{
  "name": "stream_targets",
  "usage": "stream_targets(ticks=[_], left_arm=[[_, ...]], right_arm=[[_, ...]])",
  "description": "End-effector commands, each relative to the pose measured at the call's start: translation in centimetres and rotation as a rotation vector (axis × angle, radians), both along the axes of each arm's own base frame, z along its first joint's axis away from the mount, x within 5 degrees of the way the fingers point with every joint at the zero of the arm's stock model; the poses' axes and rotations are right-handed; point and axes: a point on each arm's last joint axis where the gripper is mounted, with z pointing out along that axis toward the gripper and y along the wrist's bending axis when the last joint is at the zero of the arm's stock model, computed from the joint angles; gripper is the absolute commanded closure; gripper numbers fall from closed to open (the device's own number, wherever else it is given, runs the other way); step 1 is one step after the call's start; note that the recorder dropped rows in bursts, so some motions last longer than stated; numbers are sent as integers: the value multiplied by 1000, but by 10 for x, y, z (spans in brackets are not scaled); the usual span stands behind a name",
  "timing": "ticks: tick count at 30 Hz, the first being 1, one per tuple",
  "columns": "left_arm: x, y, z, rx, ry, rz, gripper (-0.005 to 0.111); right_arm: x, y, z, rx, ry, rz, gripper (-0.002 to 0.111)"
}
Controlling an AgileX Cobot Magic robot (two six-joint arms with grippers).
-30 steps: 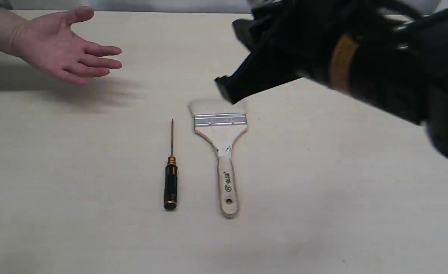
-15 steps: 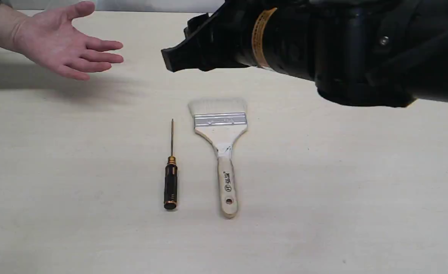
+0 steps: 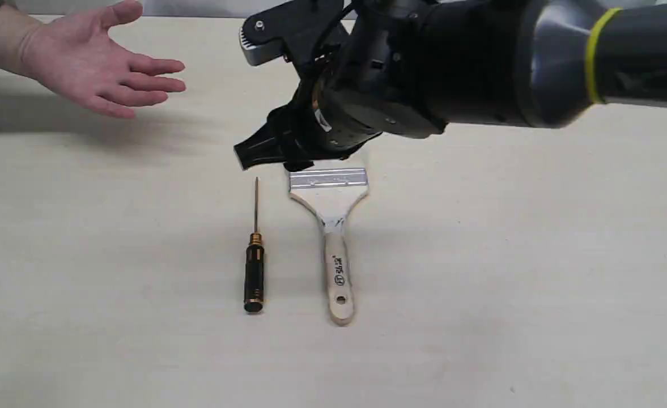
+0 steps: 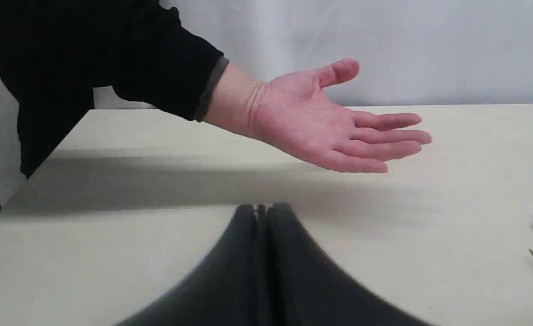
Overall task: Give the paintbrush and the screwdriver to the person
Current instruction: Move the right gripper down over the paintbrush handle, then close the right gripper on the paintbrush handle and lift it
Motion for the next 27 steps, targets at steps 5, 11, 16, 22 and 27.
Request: stream_targets(ticks=[5, 11, 16, 22, 27], left_arm=[[0, -1, 0, -5, -6, -9, 107], [0, -1, 0, -5, -6, -9, 107], [0, -1, 0, -5, -6, -9, 107], [0, -1, 0, -3, -9, -9, 107], [0, -1, 0, -3, -7, -9, 107]], right_arm=[[11, -9, -30, -40, 110, -81, 56], [18, -23, -42, -4, 246, -95, 56], [16, -20, -42, 5, 258, -39, 54], [17, -20, -44, 1, 261, -39, 44], [18, -19, -68, -36, 307, -46, 44]])
